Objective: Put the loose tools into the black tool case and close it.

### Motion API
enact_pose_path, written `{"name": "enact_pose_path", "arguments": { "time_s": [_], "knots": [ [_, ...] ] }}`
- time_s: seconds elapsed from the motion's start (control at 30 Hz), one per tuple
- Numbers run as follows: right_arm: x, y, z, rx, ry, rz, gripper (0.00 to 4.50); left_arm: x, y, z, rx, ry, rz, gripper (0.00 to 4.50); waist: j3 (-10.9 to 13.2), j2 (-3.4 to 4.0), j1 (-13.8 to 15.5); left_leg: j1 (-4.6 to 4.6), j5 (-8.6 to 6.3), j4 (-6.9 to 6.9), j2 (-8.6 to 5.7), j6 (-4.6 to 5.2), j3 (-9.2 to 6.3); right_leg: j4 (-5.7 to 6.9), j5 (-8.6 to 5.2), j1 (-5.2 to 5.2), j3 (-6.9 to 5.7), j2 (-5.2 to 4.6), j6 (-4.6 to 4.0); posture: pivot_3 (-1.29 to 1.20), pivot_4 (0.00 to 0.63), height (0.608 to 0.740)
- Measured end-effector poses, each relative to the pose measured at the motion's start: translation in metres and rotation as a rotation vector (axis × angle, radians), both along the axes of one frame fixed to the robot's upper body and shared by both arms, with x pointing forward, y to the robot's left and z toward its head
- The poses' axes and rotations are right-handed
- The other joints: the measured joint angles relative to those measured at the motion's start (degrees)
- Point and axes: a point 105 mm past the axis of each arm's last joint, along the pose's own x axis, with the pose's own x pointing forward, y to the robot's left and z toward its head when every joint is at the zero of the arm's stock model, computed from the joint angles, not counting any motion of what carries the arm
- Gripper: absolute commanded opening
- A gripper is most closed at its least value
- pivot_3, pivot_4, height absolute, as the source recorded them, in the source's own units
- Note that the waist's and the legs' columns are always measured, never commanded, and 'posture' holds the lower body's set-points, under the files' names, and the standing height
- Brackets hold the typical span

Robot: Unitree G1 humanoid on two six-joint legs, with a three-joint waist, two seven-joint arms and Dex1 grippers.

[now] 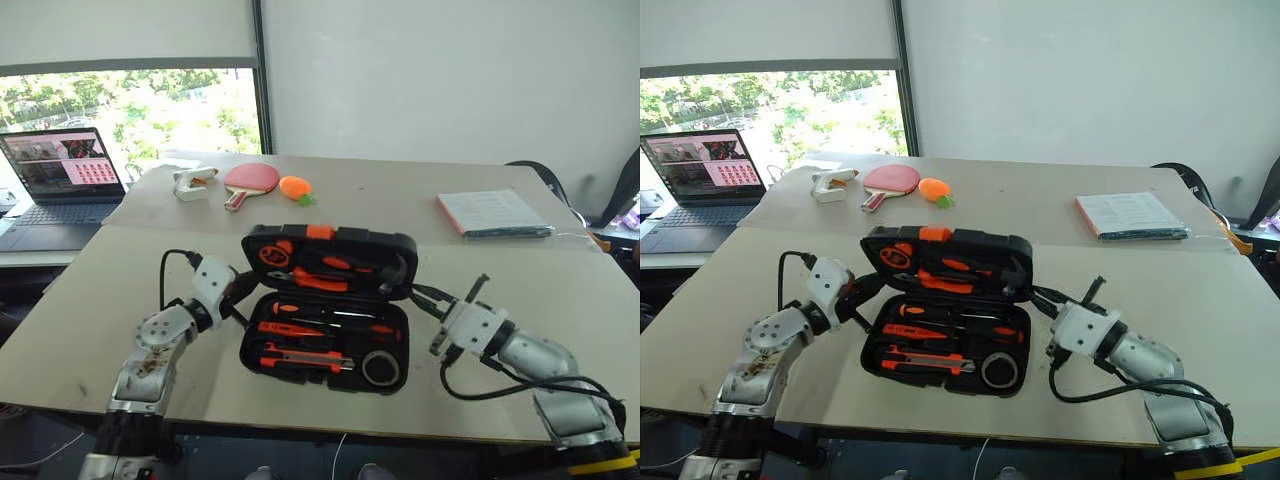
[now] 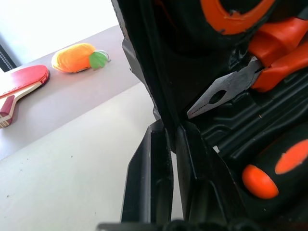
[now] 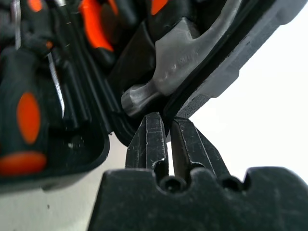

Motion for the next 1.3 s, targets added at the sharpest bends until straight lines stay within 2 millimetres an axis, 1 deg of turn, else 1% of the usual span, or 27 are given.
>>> {"name": "enact_pose_path", "arguments": {
  "time_s": [0.17,0.2,0.23,0.27,0.3,0.37,0.4,0.43,0.47,0.57,0.6,0.63,0.67,0.73,0.77,0.8,0.87,0.9,0.93,0.97,1.0,1.07,1.1,1.13,1.2,1.23,1.3],
  "knots": [
    [-0.008,-0.003,-0.014,-0.139,-0.083,0.039,0.00,-0.009,0.001,-0.005,0.014,0.006,-0.003,0.03,0.00,0.00,-0.02,0.11,0.00,-0.01,0.01,0.00,0.04,0.01,0.00,0.08,0.04,0.01,-0.01,0.00,0.150,0.737],
    [-0.009,-0.003,-0.017,-0.152,-0.083,0.044,0.42,-0.010,0.002,-0.005,0.016,0.008,-0.005,0.01,0.00,0.00,-0.05,0.14,0.00,-0.01,0.02,0.00,0.04,0.02,0.00,0.09,0.05,0.01,-0.01,0.00,0.150,0.737],
    [-0.010,-0.003,-0.020,-0.158,-0.075,0.048,0.84,-0.012,0.002,-0.005,0.020,0.009,-0.008,0.39,0.00,0.00,-0.13,0.14,0.00,-0.01,0.03,0.00,0.04,0.02,0.00,0.10,0.05,0.02,-0.02,0.00,0.150,0.737],
    [-0.011,-0.004,-0.023,-0.173,-0.065,0.054,1.06,-0.014,0.003,-0.004,0.022,0.006,-0.010,0.78,0.00,0.00,-0.23,0.16,0.00,-0.02,0.04,0.00,0.05,0.02,0.00,0.10,0.07,0.03,-0.02,0.00,0.150,0.737],
    [-0.016,-0.006,-0.030,-0.196,-0.039,0.067,1.39,-0.018,0.003,-0.002,0.017,0.003,-0.024,0.95,0.00,0.00,-0.19,0.15,0.00,-0.03,0.04,0.00,0.05,0.02,-0.01,0.10,0.07,0.02,-0.03,0.00,0.150,0.737],
    [-0.026,-0.007,-0.035,-0.221,-0.016,0.098,2.01,-0.029,0.006,0.003,0.020,-0.002,-0.047,1.62,-0.01,0.02,-0.17,0.22,-0.02,-0.08,0.07,0.02,0.06,0.01,-0.01,0.14,0.08,0.02,-0.04,0.00,0.150,0.737],
    [-0.032,-0.007,-0.035,-0.224,-0.005,0.120,2.44,-0.033,0.011,0.005,0.024,0.007,-0.047,2.10,-0.01,0.02,-0.17,0.23,-0.02,-0.07,0.07,0.02,0.06,0.01,-0.02,0.15,0.08,0.02,-0.04,0.00,0.150,0.737],
    [-0.040,-0.008,-0.035,-0.233,0.007,0.144,2.73,-0.040,0.017,0.004,0.038,0.023,-0.045,2.41,-0.02,0.03,-0.19,0.30,-0.02,-0.08,0.10,0.02,0.05,0.00,-0.02,0.22,0.09,0.02,-0.05,0.00,0.150,0.737],
    [-0.045,-0.010,-0.035,-0.247,0.015,0.155,3.13,-0.045,0.023,-0.001,0.050,0.054,-0.038,2.86,-0.02,0.02,-0.22,0.47,-0.02,-0.10,0.11,0.02,0.05,-0.03,-0.03,0.41,0.09,0.02,-0.06,0.00,0.150,0.737],
    [-0.060,-0.017,-0.030,-0.251,0.037,0.166,3.91,-0.059,0.039,-0.012,0.054,0.128,-0.009,3.74,0.02,-0.05,-0.16,1.11,-0.03,-0.10,0.14,0.02,0.09,-0.06,-0.10,1.06,0.04,0.02,-0.10,0.00,0.150,0.737],
    [-0.062,-0.018,-0.027,-0.248,0.030,0.164,4.46,-0.061,0.046,-0.012,0.057,0.138,0.013,4.17,0.04,-0.09,-0.13,1.18,-0.02,-0.09,0.16,0.02,0.10,-0.07,-0.15,1.10,0.03,0.02,-0.12,0.00,0.150,0.737],
    [-0.066,-0.019,-0.028,-0.253,0.034,0.163,4.50,-0.064,0.051,-0.010,0.058,0.142,0.028,4.41,0.04,-0.10,-0.09,1.18,-0.02,-0.07,0.17,0.02,0.12,-0.07,-0.16,1.09,0.02,0.03,-0.14,0.00,0.150,0.737],
    [-0.068,-0.019,-0.029,-0.255,0.041,0.164,4.50,-0.065,0.053,-0.010,0.061,0.147,0.034,4.46,0.03,-0.11,0.04,1.24,-0.01,-0.05,0.16,0.01,0.13,-0.06,-0.16,1.14,0.01,0.03,-0.13,0.00,0.150,0.737],
    [-0.078,-0.022,-0.039,-0.254,0.130,0.172,4.50,-0.074,0.056,-0.013,0.072,0.189,0.021,4.46,0.01,-0.08,0.25,1.25,0.00,-0.05,0.15,0.01,0.14,-0.05,-0.20,1.17,0.03,0.00,-0.10,0.00,0.150,0.737],
    [-0.085,-0.025,-0.046,-0.245,0.211,0.166,4.50,-0.080,0.059,-0.017,0.082,0.234,0.001,4.46,0.01,-0.08,0.26,1.24,0.00,-0.04,0.15,0.01,0.15,-0.05,-0.22,1.16,0.04,0.00,-0.11,0.00,0.150,0.737],
    [-0.088,-0.026,-0.047,-0.240,0.246,0.166,4.50,-0.084,0.061,-0.021,0.100,0.270,-0.017,4.46,0.01,-0.09,0.22,1.20,-0.01,-0.06,0.16,0.01,0.16,-0.03,-0.27,1.10,0.04,0.01,-0.13,0.00,0.150,0.737],
    [-0.100,-0.030,-0.051,-0.212,0.377,0.145,4.50,-0.103,0.081,-0.035,0.182,0.435,-0.057,4.46,-0.02,-0.10,0.03,1.27,-0.02,-0.22,0.21,0.03,0.17,-0.03,-0.36,1.08,0.01,0.05,-0.26,0.00,0.150,0.737],
    [-0.102,-0.031,-0.052,-0.185,0.428,0.128,4.50,-0.108,0.092,-0.037,0.198,0.497,-0.059,4.46,-0.03,-0.12,-0.05,1.34,-0.02,-0.27,0.24,0.03,0.20,0.00,-0.38,1.08,0.00,0.07,-0.30,0.00,0.150,0.737],
    [-0.101,-0.031,-0.051,-0.156,0.464,0.111,4.50,-0.108,0.100,-0.035,0.195,0.533,-0.062,4.46,-0.03,-0.11,-0.04,1.36,-0.02,-0.27,0.27,0.03,0.20,0.00,-0.40,1.06,-0.03,0.09,-0.30,0.00,0.150,0.737],
    [-0.100,-0.030,-0.049,-0.140,0.478,0.106,4.50,-0.106,0.104,-0.031,0.189,0.551,-0.065,4.46,-0.03,-0.11,0.06,1.37,-0.01,-0.27,0.28,0.03,0.20,0.02,-0.53,1.07,-0.06,0.09,-0.08,0.00,0.150,0.737],
    [-0.101,-0.027,-0.047,-0.119,0.498,0.104,4.50,-0.104,0.105,-0.024,0.167,0.577,-0.086,4.46,-0.02,-0.12,0.09,1.41,-0.01,-0.26,0.29,0.02,0.20,0.02,-0.59,1.09,-0.06,0.10,-0.03,0.00,0.150,0.737],
    [-0.103,-0.021,-0.045,-0.097,0.534,0.115,4.50,-0.100,0.105,-0.013,0.160,0.586,-0.129,4.46,-0.03,-0.13,0.31,1.43,-0.01,-0.26,0.28,0.01,0.20,0.01,-0.73,1.10,-0.08,0.09,-0.21,0.00,0.150,0.737],
    [-0.106,-0.017,-0.045,-0.071,0.573,0.121,4.50,-0.093,0.106,-0.006,0.168,0.571,-0.146,4.46,-0.03,-0.12,0.53,1.42,-0.01,-0.26,0.25,0.01,0.21,0.01,-0.72,1.09,-0.07,0.07,-0.17,0.00,0.150,0.737],
    [-0.107,-0.014,-0.044,-0.048,0.606,0.124,4.25,-0.087,0.106,-0.001,0.175,0.555,-0.163,4.49,-0.03,-0.13,0.67,1.40,-0.01,-0.26,0.24,0.01,0.22,0.01,-0.66,1.09,-0.07,0.08,-0.07,0.00,0.150,0.737],
    [-0.106,-0.010,-0.043,-0.006,0.652,0.122,3.71,-0.074,0.103,0.008,0.184,0.525,-0.185,3.95,-0.04,-0.15,0.77,1.35,-0.01,-0.26,0.23,0.01,0.22,0.00,-0.57,1.09,-0.07,0.09,0.02,0.00,0.150,0.737],
    [-0.103,-0.004,-0.039,0.041,0.695,0.124,3.38,-0.053,0.098,0.018,0.167,0.488,-0.204,3.73,-0.04,-0.18,1.10,1.28,-0.01,-0.19,0.22,0.02,0.19,0.00,-0.53,1.07,-0.09,0.15,0.06,0.00,0.150,0.737],
    [-0.102,0.005,-0.034,0.068,0.715,0.146,2.62,-0.037,0.090,0.029,0.183,0.438,-0.229,3.01,-0.04,-0.19,1.15,1.15,-0.01,-0.10,0.24,0.02,0.17,0.00,-0.41,0.99,-0.09,0.19,-0.08,0.00,0.150,0.737]
  ]
}}
